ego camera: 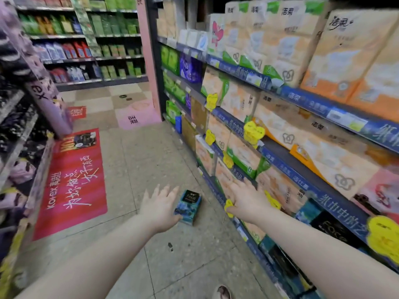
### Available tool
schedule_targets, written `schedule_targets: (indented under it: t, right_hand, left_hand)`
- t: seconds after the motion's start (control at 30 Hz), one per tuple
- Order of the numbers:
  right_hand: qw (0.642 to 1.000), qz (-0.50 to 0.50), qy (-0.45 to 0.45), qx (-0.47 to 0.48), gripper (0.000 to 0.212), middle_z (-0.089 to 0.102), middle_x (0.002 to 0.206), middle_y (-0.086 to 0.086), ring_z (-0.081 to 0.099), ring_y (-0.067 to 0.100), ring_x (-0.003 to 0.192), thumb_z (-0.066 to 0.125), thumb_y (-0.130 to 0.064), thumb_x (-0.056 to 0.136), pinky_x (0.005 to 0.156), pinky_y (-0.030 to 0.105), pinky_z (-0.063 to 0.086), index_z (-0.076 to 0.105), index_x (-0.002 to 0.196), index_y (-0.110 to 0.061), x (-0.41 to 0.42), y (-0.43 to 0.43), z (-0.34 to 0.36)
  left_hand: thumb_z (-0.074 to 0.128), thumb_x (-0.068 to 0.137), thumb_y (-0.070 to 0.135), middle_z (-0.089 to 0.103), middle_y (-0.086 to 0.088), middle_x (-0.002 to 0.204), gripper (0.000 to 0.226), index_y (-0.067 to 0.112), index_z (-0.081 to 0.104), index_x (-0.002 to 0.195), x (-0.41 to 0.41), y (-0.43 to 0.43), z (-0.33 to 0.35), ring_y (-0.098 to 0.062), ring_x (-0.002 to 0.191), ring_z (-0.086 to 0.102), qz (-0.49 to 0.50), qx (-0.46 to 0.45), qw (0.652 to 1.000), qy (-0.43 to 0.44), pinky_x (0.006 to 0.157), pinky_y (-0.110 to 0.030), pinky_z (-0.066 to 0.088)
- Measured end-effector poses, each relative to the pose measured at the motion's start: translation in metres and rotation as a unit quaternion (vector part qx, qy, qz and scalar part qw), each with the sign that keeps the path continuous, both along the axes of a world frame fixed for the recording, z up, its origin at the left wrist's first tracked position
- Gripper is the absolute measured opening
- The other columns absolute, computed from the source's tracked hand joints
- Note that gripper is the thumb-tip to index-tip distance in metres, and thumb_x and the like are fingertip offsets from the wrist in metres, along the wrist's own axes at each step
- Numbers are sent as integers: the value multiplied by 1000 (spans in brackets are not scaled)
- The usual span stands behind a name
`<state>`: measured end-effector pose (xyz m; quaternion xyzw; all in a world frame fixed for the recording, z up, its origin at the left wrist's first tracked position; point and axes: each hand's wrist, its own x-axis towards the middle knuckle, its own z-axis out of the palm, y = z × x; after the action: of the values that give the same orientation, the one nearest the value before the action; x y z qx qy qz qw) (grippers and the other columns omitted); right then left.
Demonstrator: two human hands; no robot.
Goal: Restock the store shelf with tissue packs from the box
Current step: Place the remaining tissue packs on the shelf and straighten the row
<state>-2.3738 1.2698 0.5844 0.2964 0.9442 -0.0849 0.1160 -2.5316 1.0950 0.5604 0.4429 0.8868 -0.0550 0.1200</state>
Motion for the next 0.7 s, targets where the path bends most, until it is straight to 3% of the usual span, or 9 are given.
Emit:
schedule_targets:
  t: [0.3, 0.47, 0.6, 0.7]
  right_hand:
    - [997, 42, -2, -59, 81, 15, 159, 0, 9, 27, 147, 60, -43, 86, 117, 54, 9, 13, 151, -28, -129, 67, -54]
    - [993, 28, -52, -101, 80, 16, 159, -2, 11, 27, 147, 55, -46, 89, 115, 57, 6, 9, 151, -28, -186, 120, -82]
    - [989, 25, -77, -126, 80, 19, 158, 0, 17, 27, 146, 55, -48, 87, 115, 55, 16, 12, 151, -28, -222, 158, -104]
    - [986, 20, -97, -138, 79, 20, 158, 0, 16, 28, 146, 54, -47, 88, 115, 55, 16, 10, 151, -29, -247, 176, -119]
  left_hand:
    - [48, 87, 56, 9, -2, 160, 84, 25, 4, 151, -108, 52, -42, -26, 147, 8, 54, -41, 998, -13, 116, -49, 10]
    - [49, 87, 56, 13, -2, 158, 84, 25, 6, 151, -167, 89, -66, -25, 145, 14, 80, -91, 992, -44, 115, -46, 17]
    - [49, 87, 56, 10, -3, 160, 85, 23, 4, 151, -202, 118, -86, -27, 147, 10, 83, -116, 987, -71, 115, -48, 16]
    - [48, 87, 56, 8, -4, 160, 85, 23, 3, 152, -229, 135, -100, -29, 147, 8, 85, -139, 983, -87, 115, -49, 14]
